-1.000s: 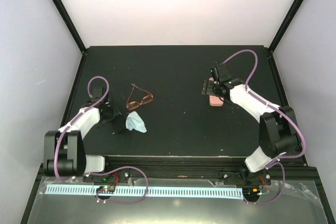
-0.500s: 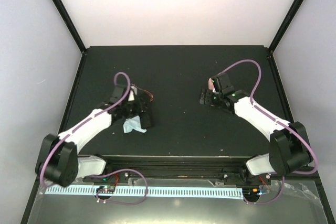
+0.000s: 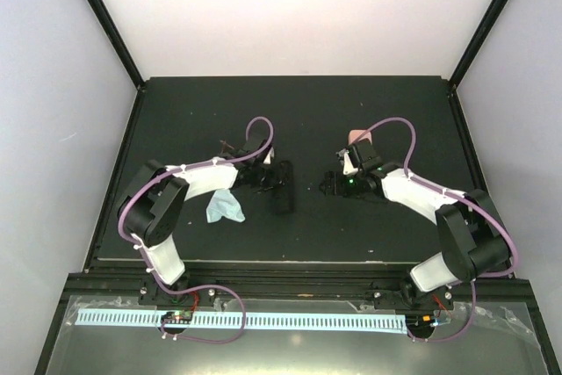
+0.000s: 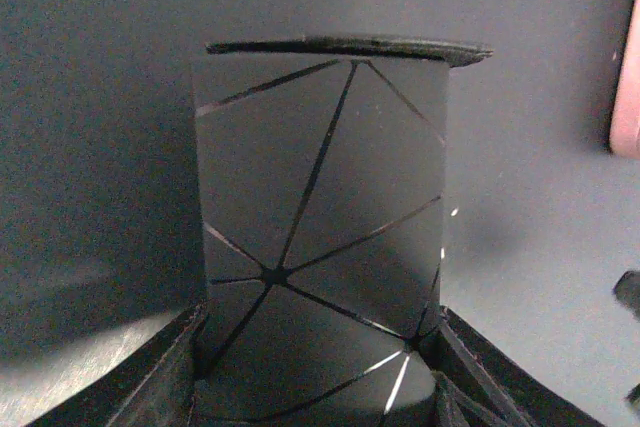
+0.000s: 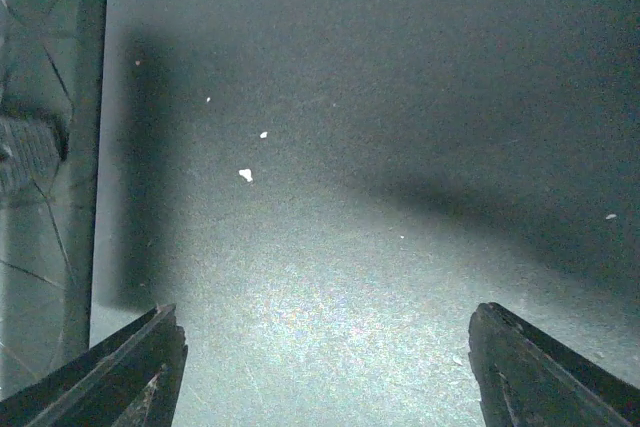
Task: Organize the sunglasses
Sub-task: Place the sunglasses case at the center of the board, then open the sunglasses case at the center of the board.
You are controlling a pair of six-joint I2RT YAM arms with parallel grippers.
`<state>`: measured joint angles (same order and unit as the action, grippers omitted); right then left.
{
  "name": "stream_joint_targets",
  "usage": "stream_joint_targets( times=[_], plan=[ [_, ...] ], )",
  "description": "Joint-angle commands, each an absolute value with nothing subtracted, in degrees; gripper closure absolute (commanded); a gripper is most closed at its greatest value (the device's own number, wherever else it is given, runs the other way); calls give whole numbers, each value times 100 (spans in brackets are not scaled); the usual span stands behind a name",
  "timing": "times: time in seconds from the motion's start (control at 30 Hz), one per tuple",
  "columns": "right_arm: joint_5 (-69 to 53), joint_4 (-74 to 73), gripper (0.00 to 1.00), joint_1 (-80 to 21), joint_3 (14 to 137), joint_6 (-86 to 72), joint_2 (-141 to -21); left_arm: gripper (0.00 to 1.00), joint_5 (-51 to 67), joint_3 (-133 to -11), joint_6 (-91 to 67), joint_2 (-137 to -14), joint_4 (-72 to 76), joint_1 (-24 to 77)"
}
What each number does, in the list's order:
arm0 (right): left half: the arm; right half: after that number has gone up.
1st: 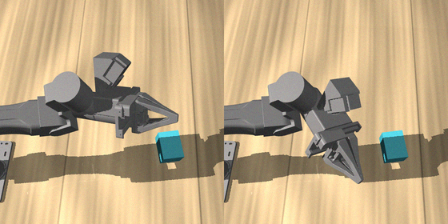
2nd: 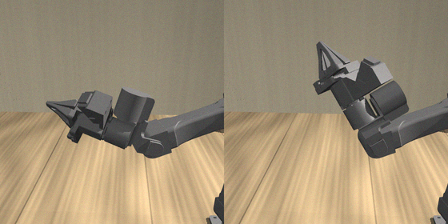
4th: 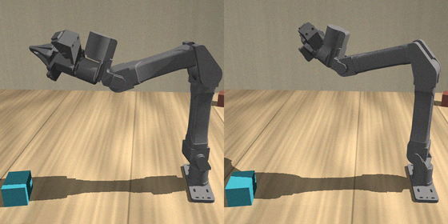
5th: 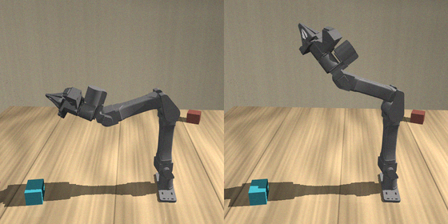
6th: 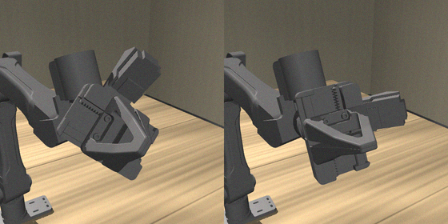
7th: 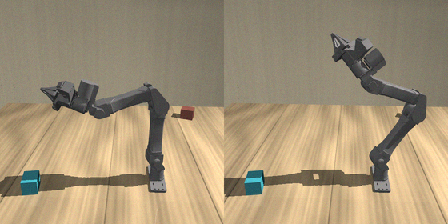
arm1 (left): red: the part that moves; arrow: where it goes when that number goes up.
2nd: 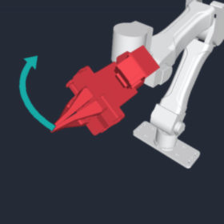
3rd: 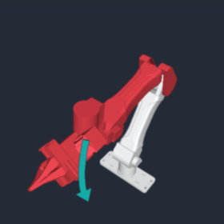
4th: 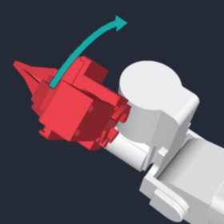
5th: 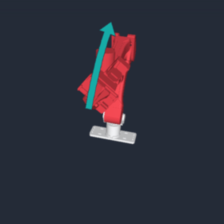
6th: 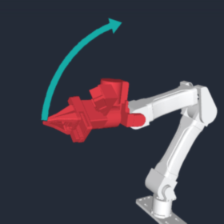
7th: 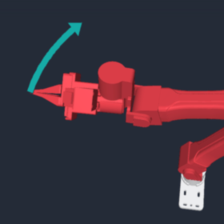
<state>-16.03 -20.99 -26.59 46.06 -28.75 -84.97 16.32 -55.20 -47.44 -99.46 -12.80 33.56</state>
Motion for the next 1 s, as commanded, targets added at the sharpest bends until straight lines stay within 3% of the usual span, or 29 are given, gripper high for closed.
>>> stream_joint_targets(
  times=[0.0, 0.13, 0.33, 0.73, 0.97],
  plan=[
    [-1367, -2211, 21, -2883, 4827, -2635, -8640, 50, 1697, -5857, -4917, -10159, -997, 3425],
    [-950, -2395, 14, -3175, 4954, -2550, -8691, 38, 1995, -5756, -4895, -10191, -841, 3417],
    [-345, -2734, 10, -3620, 5259, -2493, -8777, 33, 2244, -5555, -4852, -9953, -762, 3342],
    [944, -3769, 13, -4893, 6043, -2693, -9092, 46, 630, -4135, -5001, -7720, -1089, 2996],
    [1235, -4418, 14, -5598, 7193, -3071, -10195, 50, 216, -3396, -5046, -6259, -1433, 2694]
  ],
)
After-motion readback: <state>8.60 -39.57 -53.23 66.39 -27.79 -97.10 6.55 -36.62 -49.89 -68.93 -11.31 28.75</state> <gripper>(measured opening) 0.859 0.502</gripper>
